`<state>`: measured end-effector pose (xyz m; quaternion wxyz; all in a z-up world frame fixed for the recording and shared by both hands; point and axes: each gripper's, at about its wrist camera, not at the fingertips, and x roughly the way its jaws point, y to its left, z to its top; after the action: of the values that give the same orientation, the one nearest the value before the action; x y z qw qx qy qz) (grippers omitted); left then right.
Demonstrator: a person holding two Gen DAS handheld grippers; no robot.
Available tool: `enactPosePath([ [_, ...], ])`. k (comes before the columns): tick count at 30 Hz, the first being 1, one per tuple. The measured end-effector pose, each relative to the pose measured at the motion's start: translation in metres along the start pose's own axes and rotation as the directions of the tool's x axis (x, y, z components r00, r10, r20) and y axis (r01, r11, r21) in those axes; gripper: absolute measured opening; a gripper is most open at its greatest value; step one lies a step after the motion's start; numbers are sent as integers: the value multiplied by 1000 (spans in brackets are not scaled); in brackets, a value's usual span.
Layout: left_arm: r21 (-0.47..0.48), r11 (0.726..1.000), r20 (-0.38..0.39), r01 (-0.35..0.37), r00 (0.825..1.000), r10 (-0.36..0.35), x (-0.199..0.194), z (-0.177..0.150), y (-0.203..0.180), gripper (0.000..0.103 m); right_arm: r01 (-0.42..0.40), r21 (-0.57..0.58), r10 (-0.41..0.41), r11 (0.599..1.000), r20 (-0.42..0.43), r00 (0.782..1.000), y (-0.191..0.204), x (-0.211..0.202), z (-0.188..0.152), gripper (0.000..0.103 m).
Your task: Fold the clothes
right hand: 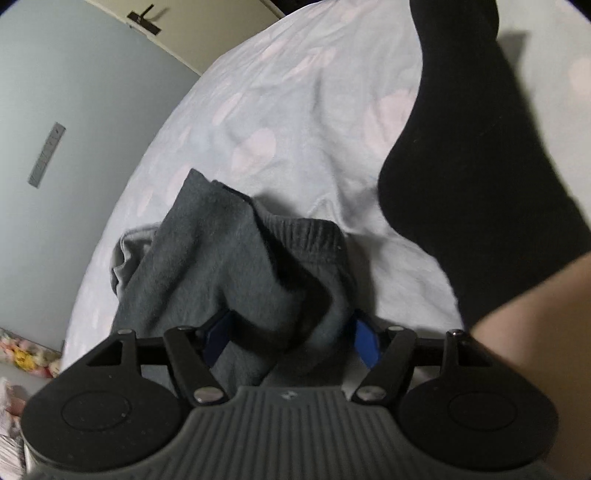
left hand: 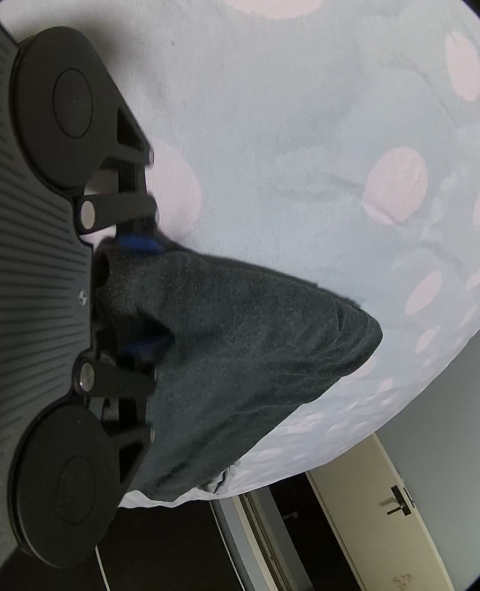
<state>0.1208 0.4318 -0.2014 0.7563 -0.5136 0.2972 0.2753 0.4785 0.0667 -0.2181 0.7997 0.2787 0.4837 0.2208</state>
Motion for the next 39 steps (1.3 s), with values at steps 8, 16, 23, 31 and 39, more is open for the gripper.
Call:
enactPosePath([
  [8, 6, 1000, 48, -16, 999, 16, -18, 6, -9, 15, -29, -58, 32, 998, 45, 998, 15, -14, -2, 20],
  [16, 24, 999, 104, -40, 994, 37, -88, 35, -19, 13, -52, -63, 51, 997, -20, 999, 78, -60, -4, 18],
  [23, -11, 990, 153, -143, 978, 143, -191, 34, 24, 13, -75, -32, 68, 997, -177, 982, 108, -102, -70, 18],
  [31, -12, 966, 216, -257, 943, 253, -308, -40, 96, 13, -156, -38, 136, 987, -326, 936, 102, -161, -182, 17],
  [39, -40, 958, 188, -282, 940, 285, -315, -101, 159, 13, -80, -124, 33, 989, -340, 940, 67, -188, -246, 17],
])
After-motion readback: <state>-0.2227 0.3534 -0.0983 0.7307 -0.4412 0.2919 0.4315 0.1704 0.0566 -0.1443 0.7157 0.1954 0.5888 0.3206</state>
